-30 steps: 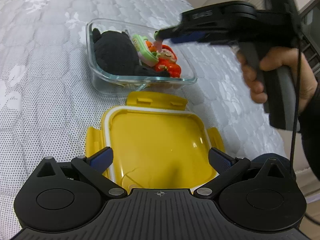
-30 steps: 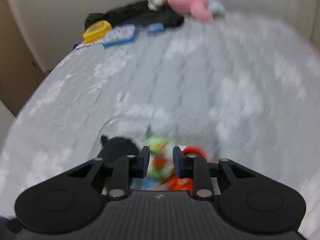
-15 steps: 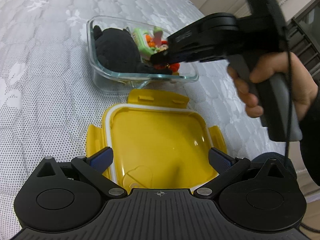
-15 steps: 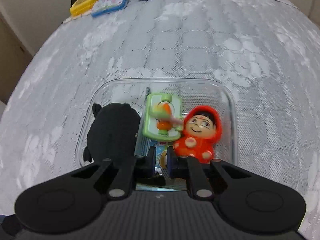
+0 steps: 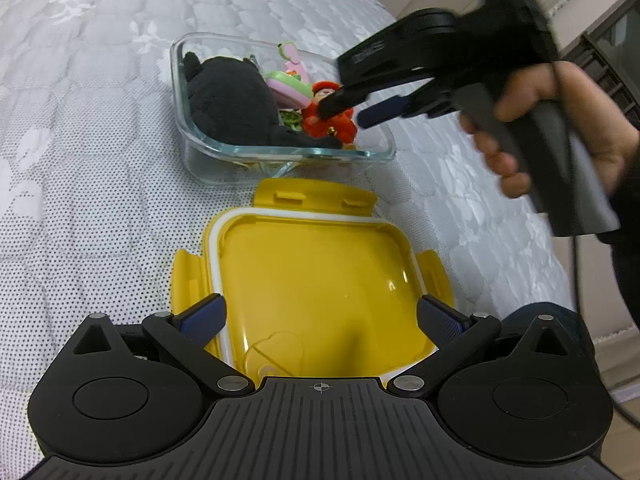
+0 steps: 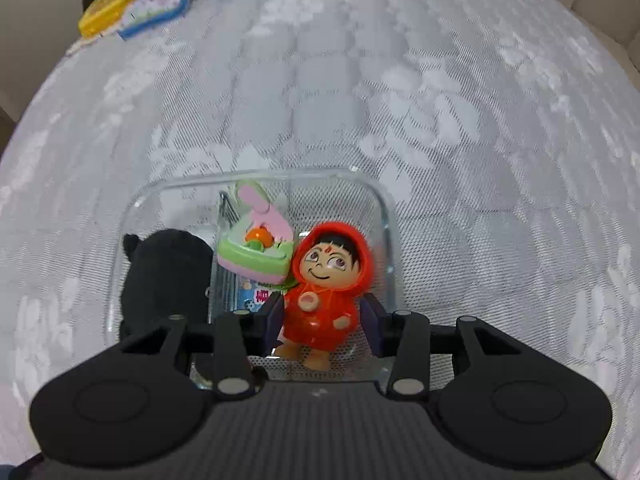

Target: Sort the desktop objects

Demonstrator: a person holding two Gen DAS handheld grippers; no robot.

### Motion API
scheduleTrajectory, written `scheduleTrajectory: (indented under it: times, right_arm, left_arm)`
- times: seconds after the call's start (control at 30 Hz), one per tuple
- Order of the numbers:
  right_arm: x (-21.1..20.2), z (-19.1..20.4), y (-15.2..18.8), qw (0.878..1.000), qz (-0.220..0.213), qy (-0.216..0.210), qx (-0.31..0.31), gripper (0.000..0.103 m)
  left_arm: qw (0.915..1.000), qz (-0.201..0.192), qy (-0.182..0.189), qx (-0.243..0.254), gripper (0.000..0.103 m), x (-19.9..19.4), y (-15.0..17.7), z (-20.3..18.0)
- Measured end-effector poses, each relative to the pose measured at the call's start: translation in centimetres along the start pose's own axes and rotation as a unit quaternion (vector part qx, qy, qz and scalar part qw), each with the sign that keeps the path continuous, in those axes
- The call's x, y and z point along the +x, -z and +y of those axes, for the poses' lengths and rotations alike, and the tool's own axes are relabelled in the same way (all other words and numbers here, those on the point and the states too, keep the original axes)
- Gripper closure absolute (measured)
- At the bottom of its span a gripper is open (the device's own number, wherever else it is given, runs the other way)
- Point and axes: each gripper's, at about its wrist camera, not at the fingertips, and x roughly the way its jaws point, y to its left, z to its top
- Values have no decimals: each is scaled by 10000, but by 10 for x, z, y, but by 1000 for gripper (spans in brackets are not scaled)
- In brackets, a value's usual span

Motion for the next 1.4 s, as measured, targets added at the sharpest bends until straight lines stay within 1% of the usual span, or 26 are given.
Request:
scheduleTrajectory:
  times: [0.07,0.1,0.13,0.2,0.27,0.37,0.47,0.5,0.53,0.6,0.67,0.7,0.77,0.8,0.9,0.93,1.03,1.1,1.17,1.23,1.3,1.33,1.4]
  right_arm:
    - [11,8,1,9996,-6,232,-178,49]
    - [13,13,1,9988,-89,338,-347,51]
    - [13,18,3,9974,-191,444,-526,51]
    - [3,27,8,9932,-589,579,-821,52]
    - [-9,39,17,9823,-970,845,-1362,52]
    - [-17,57,31,9625,-1243,1312,-2024,52]
    - [-22,65,40,9493,-1454,1574,-2301,52]
    - [-24,65,42,9469,-1527,1588,-2342,52]
    - [-23,63,41,9486,-1502,1528,-2329,51]
    - [-20,56,36,9573,-1298,1328,-2215,51]
    - [-20,44,29,9708,-1068,1025,-1888,51]
    - [-24,37,25,9762,-1095,897,-1643,51]
    - [-38,21,18,9825,-1321,707,-1104,54]
    - [-45,14,14,9837,-1427,642,-887,55]
    - [-55,-1,4,9837,-1644,529,-503,60]
    - [-55,-3,2,9841,-1651,476,-453,66]
    - [-47,0,1,9860,-1545,321,-535,69]
    - [-40,9,6,9836,-1641,245,-710,69]
    - [-35,18,9,9839,-1608,17,-781,69]
    - [-33,24,9,9885,-1208,-323,-848,69]
    - [-32,31,9,9898,-766,-608,-1032,69]
    - [-31,36,10,9881,-620,-596,-1275,69]
    - [-30,45,17,9832,-397,-382,-1739,70]
  left_arm:
    - [10000,3,8,-16,0,-1,0,1]
    - [10000,-1,14,-23,0,-1,0,1]
    - [10000,-10,21,-28,0,-2,0,1]
    - [10000,-14,24,-23,0,-2,0,1]
    - [10000,-17,27,-16,0,-3,0,1]
    - [10000,-22,31,-6,0,-3,0,1]
    - [10000,-27,35,5,0,-4,0,0]
    - [10000,-28,36,8,0,-4,0,0]
    - [10000,-30,37,12,0,-4,0,0]
    - [10000,-33,40,19,0,-5,0,0]
    - [10000,-29,28,21,0,-4,1,0]
    - [10000,-29,22,19,0,-4,1,0]
    - [10000,-26,29,5,0,-4,0,0]
    - [10000,-21,35,2,0,-3,0,0]
    - [10000,4,29,25,0,-3,0,0]
    - [10000,12,24,33,0,-3,1,0]
    - [10000,29,2,34,0,-3,1,0]
    - [10000,30,-1,17,0,-2,1,0]
    - [10000,33,-1,0,0,-2,0,1]
    - [10000,46,-7,-9,0,-3,0,1]
    - [10000,60,-3,-18,0,-2,-1,1]
    - [10000,61,5,-17,0,-2,-1,1]
    - [10000,56,14,-5,0,-2,-1,1]
